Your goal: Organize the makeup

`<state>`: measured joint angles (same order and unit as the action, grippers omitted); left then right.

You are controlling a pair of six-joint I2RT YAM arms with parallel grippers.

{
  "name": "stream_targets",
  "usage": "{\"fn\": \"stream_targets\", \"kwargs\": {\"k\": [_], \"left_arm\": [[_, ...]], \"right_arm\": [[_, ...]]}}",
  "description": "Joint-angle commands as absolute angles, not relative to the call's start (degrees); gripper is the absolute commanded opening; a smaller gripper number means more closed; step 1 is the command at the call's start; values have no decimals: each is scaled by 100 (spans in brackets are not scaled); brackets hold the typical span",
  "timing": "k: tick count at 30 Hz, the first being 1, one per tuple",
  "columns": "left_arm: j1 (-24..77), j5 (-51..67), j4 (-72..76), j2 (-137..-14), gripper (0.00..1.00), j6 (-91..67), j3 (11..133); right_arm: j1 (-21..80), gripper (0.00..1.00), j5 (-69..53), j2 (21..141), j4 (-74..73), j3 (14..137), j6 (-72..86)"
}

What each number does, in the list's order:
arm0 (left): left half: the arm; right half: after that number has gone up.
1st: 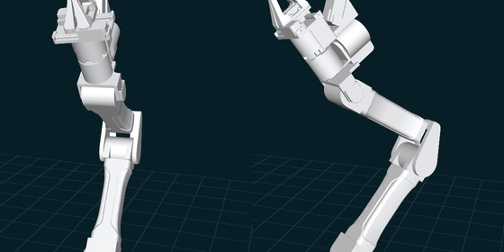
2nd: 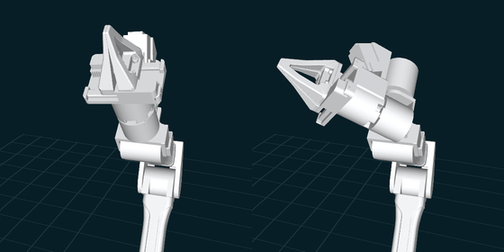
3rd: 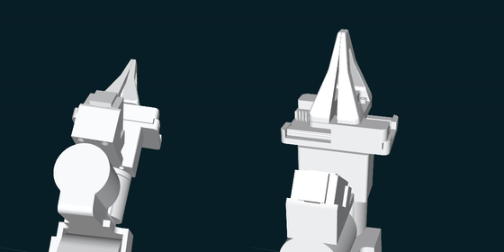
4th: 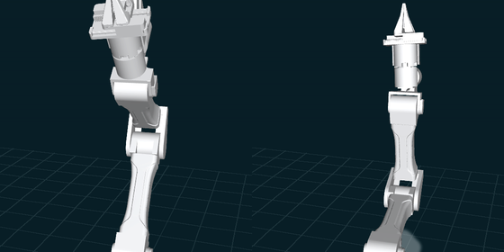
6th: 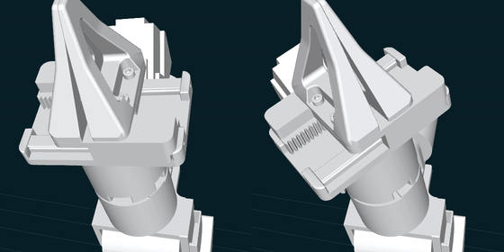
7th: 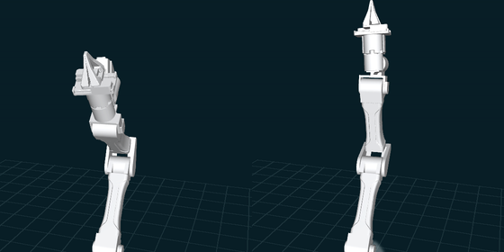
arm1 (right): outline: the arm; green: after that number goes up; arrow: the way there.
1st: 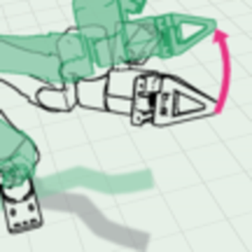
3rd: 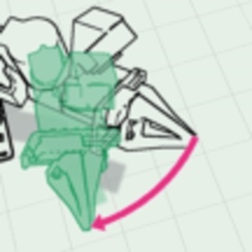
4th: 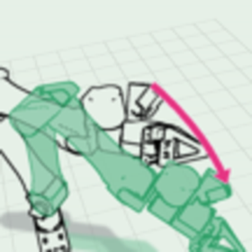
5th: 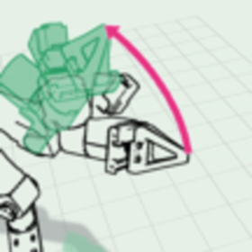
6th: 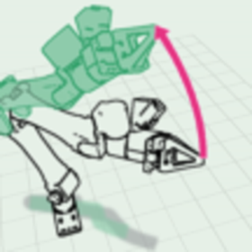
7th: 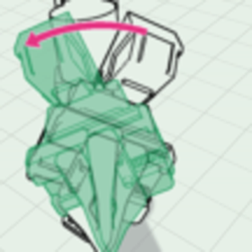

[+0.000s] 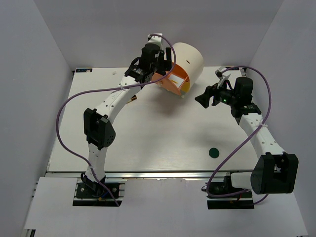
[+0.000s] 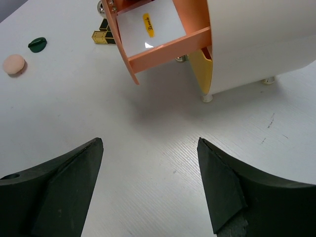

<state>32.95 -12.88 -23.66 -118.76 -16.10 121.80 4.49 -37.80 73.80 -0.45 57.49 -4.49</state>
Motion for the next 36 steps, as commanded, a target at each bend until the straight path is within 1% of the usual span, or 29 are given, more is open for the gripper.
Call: {"fn": "stream_targets", "kwargs": {"k": [1,5,7,10,12,14,15,16,17,18,19,21,22,23,24,25,26,29,30,32,33,35,36], "left_arm": [[3287,-1239,-2215,-11663,91,-1591,12348],[3278,-1222,-2224,-11733,96,-1608,12437],[3287,-1204,-2232,-11716,97,-1608,12437],[3287,-1195,-2250,-11672,97,-1608,12393],[3278,-1230,-2233,-11620,97,-1617,12393],[3270,-1318,-2197,-11540,97,-1617,12419],[3270,-1423,-2180,-11497,95,-1608,12436],[3261,-1476,-2180,-11383,94,-1617,12445],[3209,-1537,-2197,-11330,92,-1704,12445],[3165,-1634,-2267,-11242,89,-1783,12411],[3103,-1635,-2302,-11050,79,-1880,12367],[2849,-1547,-2373,-10786,67,-2319,12000],[2639,-1338,-2364,-10462,48,-2468,11788],[2532,-1232,-2338,-10268,38,-2766,11543],[2427,-1117,-2216,-10074,29,-2925,11262],[2234,-907,-2154,-9872,22,-3066,10658],[2137,-792,-2075,-9470,14,-3302,10339],[1846,-458,-1759,-8888,10,-3698,9065],[1794,-405,-1610,-8546,10,-3787,8757],[1679,-299,-1477,-8237,10,-4059,7942],[1661,-264,-1346,-7974,9,-4148,7684],[1652,-150,-1196,-7727,9,-4436,6983],[1644,-89,-995,-7525,8,-4560,6744]], "right_arm": [[431,82,-3920,7286,9,5880,-510],[422,84,-3955,7269,9,5871,-519],[422,86,-3973,7260,9,5880,-536],[422,87,-4034,7260,9,5889,-589],[422,86,-4366,7260,9,5932,-781],[439,81,-4797,7303,9,6037,-1105],[457,77,-5269,7347,9,6082,-1203],[535,63,-5508,7391,-26,6169,-1335],[597,53,-5676,7522,-209,6396,-1493],[676,44,-5843,7593,-333,6546,-1816],[868,29,-5862,7672,-482,6696,-1993],[1089,18,-5766,7918,-974,7169,-2537],[1307,7,-5705,7997,-1106,7311,-2662],[1414,2,-5634,8146,-1316,7434,-2776],[1519,0,-5503,8208,-1405,7644,-2951],[1738,0,-5415,8270,-1476,7733,-3049],[1871,0,-5301,8375,-1642,7821,-3154],[2451,0,-4529,8612,-1819,8120,-3445],[2722,3,-3996,8683,-1758,8199,-3428],[2961,5,-3308,8867,-1495,8209,-3174],[3075,4,-2635,8929,-1268,8209,-3129],[3383,1,-1998,9157,-1082,8279,-3076],[3558,0,-1447,9219,-864,8279,-3076]]}}
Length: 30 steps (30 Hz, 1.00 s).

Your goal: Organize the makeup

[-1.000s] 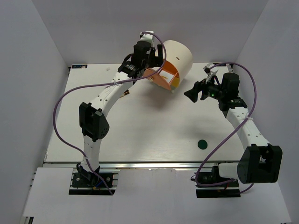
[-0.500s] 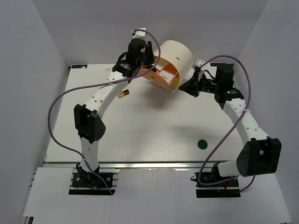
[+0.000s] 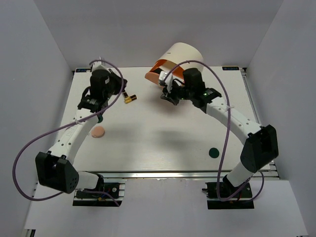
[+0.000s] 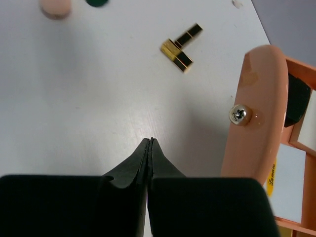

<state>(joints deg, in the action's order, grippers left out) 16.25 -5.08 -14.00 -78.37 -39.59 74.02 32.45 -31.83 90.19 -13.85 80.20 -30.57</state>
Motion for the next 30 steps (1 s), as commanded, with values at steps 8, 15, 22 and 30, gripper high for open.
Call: {"fn": "stream_targets", "kwargs": {"k": [8,15,22,30], "left_arm": [[1652,-9,-325,-6785,8,-5344,5098],[1652,307,-62,-7013,11,-5466,4975],[1652,562,325,-7295,12,-5633,4948],[1652,765,615,-7444,12,-5774,4834]], "right_arm": [[4034,0,742,10010,-406,8516,-3366],[4096,37,2180,10652,816,8833,-3603],[4087,68,2276,10819,1204,8912,-3928],[3877,80,2303,10986,1064,9158,-3964]]}}
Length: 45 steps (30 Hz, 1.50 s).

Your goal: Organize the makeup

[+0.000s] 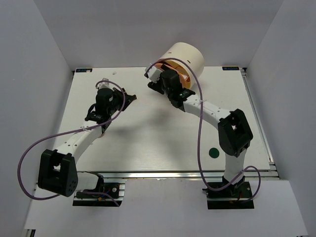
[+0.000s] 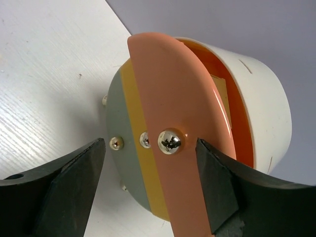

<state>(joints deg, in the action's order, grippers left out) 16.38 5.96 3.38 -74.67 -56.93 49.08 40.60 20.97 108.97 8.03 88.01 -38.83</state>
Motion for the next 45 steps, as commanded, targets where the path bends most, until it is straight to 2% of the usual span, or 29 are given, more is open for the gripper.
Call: {"fn": "stream_targets", "kwargs": {"k": [1,4,7,12,16,19,20,22,23,25,26,30,31,32,35,36,38,45], "left_arm": [[1652,782,633,-7453,12,-5783,4825],[1652,817,650,-7488,12,-5792,4825],[1652,835,677,-7488,14,-5792,4816],[1652,896,791,-7550,20,-5792,4799],[1652,967,861,-7576,31,-5801,4816],[1644,1037,940,-7594,44,-5792,4799],[1644,1063,984,-7611,50,-5801,4799],[1644,1168,1151,-7690,53,-5810,4816],[1652,1282,1212,-7734,54,-5818,4825],[1652,1406,1510,-7918,55,-5923,4834],[1652,1589,1677,-7989,55,-5959,4843],[1661,1906,2530,-8463,58,-6318,4930],[1670,1977,2818,-8725,58,-6389,5000],[1705,2038,2934,-8884,59,-6442,5184],[1819,2285,3374,-9585,62,-6627,5527],[1863,2372,3488,-9780,63,-6749,5763],[1994,2443,3665,-10332,66,-6837,6045],[2346,2461,3805,-11661,72,-7066,7285]], "right_arm": [[3841,82,2277,11056,924,9228,-3955],[3665,89,2224,11214,660,9579,-3876],[3490,89,1751,11215,63,9914,-3674],[3419,89,503,10812,-596,9730,-3718],[3331,88,-909,10565,-1264,9931,-3508],[3226,80,-1806,10442,-1730,10290,-3122],[3139,71,-2045,10407,-1810,10362,-2990],[3033,56,-2825,10249,-2004,10459,-2770],[2928,31,-3039,10178,-1995,10433,-2516],[2778,5,-3487,9994,-1829,10337,-2190],[2577,0,-3620,9941,-1759,10301,-1727],[1839,0,-4358,9765,-1223,10143,-514],[1698,3,-4551,9730,-1117,10099,-353],[1444,20,-4648,9677,-977,10029,-238],[1021,39,-4825,9598,-870,9923,-35],[924,41,-4860,9537,-835,9792,121],[670,46,-4948,9466,-730,9625,263],[185,47,-5062,9132,-519,9009,466]]}}
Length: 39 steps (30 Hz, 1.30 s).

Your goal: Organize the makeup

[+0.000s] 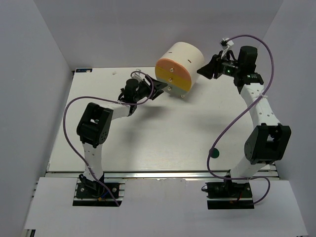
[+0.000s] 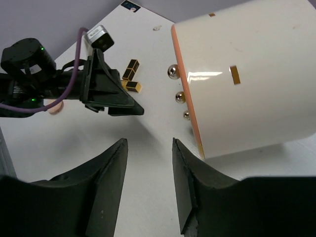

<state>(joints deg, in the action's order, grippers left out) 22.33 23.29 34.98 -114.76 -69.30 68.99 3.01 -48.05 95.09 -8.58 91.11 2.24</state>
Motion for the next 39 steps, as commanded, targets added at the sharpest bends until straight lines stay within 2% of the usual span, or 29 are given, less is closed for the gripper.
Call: {"fn": "stream_targets", "kwargs": {"k": [1,13,21,25,30,39], "left_arm": [[2364,2444,3867,-11767,72,-7084,7486],[2443,2013,3709,-12814,73,-7128,8736],[2470,1776,3244,-13104,69,-7110,9167],[2487,1635,3103,-13131,65,-7066,9211],[2487,1591,2954,-13253,53,-7102,9395],[2496,1573,2681,-13403,47,-7102,9729]], "right_arm": [[115,47,-5089,9114,-519,8913,457],[-105,46,-5168,8877,-475,8420,422],[-167,47,-5168,8833,-448,8358,448],[-202,47,-5212,8816,-431,8323,466],[-202,46,-5256,8807,-422,8279,475],[-202,46,-5265,8736,-378,8174,475]]}}
